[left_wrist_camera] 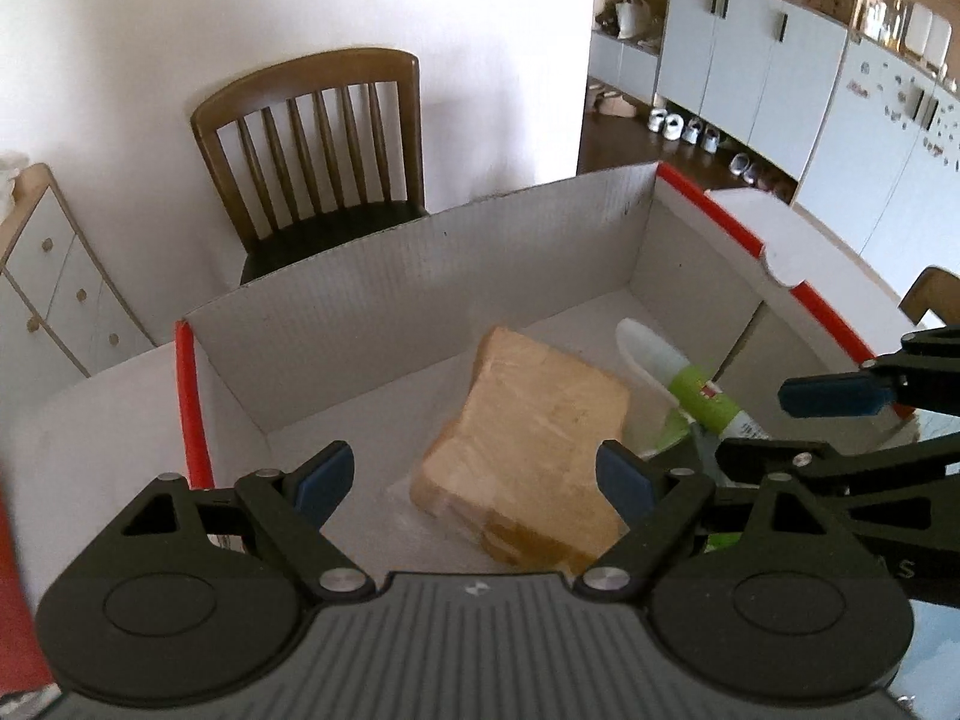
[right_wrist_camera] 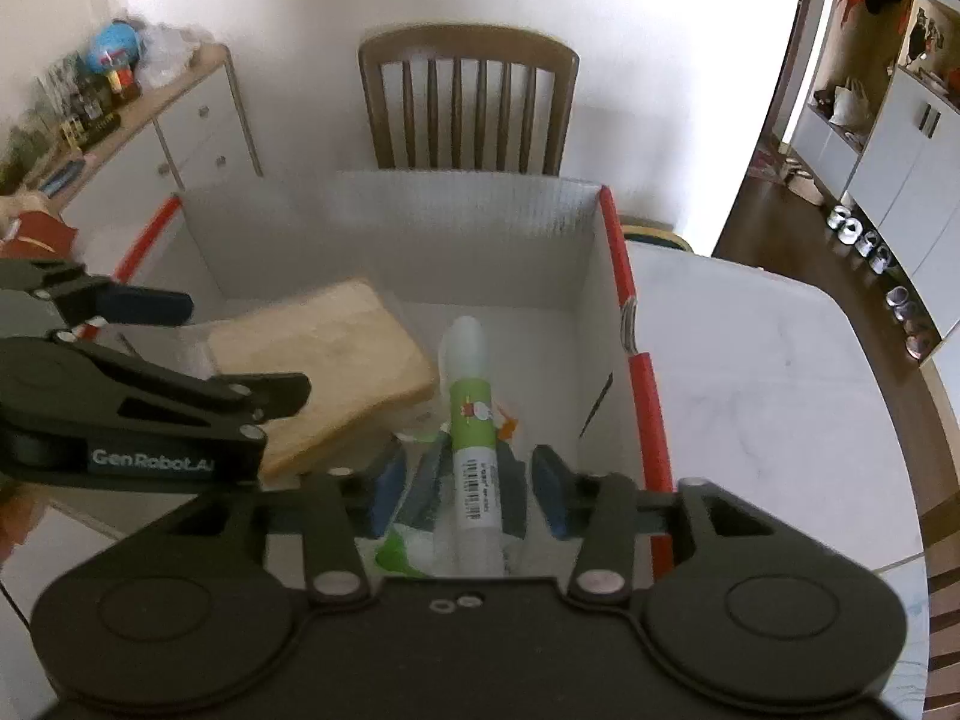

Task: Organize objects
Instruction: 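Open both grippers to drop the bread and glue stick, then withdraw, then grasp the white round container with the left gripper while the right grasps a snack packet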

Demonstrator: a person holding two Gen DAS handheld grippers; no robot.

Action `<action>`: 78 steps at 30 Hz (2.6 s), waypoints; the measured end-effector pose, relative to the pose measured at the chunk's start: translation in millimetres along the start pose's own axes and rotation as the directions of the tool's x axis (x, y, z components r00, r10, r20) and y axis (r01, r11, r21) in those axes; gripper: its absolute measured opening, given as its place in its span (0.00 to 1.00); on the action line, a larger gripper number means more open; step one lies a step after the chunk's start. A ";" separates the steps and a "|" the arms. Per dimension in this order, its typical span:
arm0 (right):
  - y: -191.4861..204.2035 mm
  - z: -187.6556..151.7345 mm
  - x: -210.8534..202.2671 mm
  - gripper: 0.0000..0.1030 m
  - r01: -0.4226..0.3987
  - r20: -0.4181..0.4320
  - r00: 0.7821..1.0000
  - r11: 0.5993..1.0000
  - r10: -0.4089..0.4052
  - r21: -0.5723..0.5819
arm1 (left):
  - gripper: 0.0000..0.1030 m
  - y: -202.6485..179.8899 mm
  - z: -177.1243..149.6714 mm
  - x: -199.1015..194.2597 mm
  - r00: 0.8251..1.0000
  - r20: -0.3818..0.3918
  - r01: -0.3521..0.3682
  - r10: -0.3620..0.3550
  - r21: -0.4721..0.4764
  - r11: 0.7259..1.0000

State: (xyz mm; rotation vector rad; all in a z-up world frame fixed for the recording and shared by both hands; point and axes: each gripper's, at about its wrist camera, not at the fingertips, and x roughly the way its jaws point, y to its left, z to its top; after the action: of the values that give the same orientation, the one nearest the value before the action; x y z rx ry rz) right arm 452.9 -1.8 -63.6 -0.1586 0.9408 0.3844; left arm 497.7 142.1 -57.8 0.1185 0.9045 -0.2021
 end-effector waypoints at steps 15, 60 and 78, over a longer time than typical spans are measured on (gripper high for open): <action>5.2 -8.4 -59.1 0.50 0.001 0.084 0.996 1.000 0.001 -0.017 | 0.85 -9.1 -1.7 -54.9 0.994 0.091 0.053 -0.052 -0.011 0.999; -25.9 -149.0 -193.6 0.89 -0.212 0.194 0.953 0.969 0.234 -0.130 | 0.87 -106.0 -151.4 -221.4 0.985 0.169 0.058 -0.037 -0.123 0.991; -26.7 -200.3 -159.5 0.89 -0.177 0.110 0.976 0.979 0.189 -0.105 | 0.99 -84.9 -235.9 -198.0 0.990 0.136 0.011 0.028 -0.278 0.961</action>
State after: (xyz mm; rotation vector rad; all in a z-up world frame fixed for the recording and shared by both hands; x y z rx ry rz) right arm 227.9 -126.2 -52.0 -0.1343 0.8211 0.6035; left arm 178.6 128.0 -47.6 -0.1515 0.7854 -0.0723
